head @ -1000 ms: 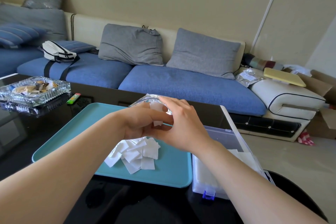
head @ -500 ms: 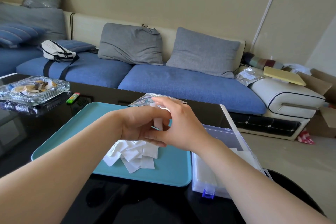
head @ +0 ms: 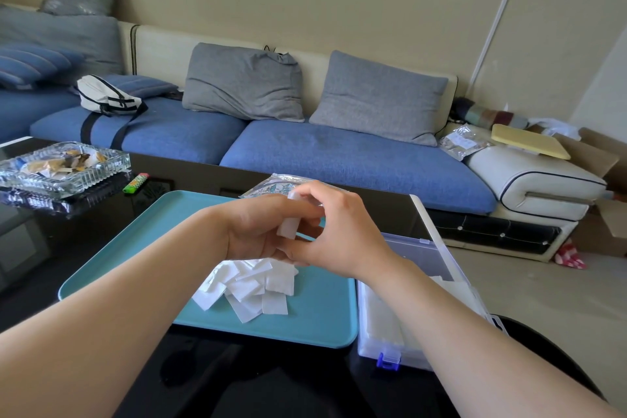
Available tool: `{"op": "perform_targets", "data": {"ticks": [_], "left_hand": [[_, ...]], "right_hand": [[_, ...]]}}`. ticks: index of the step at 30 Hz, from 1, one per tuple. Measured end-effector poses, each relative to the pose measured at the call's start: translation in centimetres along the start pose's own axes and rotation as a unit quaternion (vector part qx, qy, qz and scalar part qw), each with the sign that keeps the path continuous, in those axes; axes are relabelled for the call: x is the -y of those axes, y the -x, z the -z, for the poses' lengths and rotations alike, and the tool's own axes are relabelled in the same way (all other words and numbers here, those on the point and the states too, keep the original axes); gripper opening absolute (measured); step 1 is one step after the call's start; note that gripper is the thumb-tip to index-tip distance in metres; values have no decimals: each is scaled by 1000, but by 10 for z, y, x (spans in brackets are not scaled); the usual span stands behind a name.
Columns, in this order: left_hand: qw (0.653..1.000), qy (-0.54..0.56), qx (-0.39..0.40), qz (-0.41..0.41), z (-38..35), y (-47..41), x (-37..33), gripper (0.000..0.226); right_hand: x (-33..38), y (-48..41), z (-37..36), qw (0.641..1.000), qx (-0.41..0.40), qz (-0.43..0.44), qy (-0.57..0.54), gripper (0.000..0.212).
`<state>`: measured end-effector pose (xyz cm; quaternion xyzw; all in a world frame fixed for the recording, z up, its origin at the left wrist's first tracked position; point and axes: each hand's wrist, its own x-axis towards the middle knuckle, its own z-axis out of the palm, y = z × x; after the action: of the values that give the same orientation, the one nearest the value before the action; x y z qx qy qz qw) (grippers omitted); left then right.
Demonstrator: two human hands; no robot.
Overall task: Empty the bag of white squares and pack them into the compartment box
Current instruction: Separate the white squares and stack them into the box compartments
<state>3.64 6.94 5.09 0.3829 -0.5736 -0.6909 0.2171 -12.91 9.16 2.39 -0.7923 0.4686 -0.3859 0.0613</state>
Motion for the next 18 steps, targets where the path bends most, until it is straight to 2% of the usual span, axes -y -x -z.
{"op": "perform_targets", "data": {"ticks": [4,6,11,14,18], "left_hand": [[1000,12,-2,11,2,-3,1,23],[1000,6,0,14,2,-3,1,19],[1000,-16,-15,3,1,-1,1,28],[1000,-29,1,0,5,-1,-1,28],[998,-52,-24,16,19,-8,2,30]], "right_hand": [[-2,0,-1,1000,-3,11,8,55],[-1,-1,-3,1000,-1,15,16,53],[3,1,-7,992,-11,22,123,47],[4,1,-7,986,-21,20,165,51],[4,1,-2,981,39,-6,191,65]]}}
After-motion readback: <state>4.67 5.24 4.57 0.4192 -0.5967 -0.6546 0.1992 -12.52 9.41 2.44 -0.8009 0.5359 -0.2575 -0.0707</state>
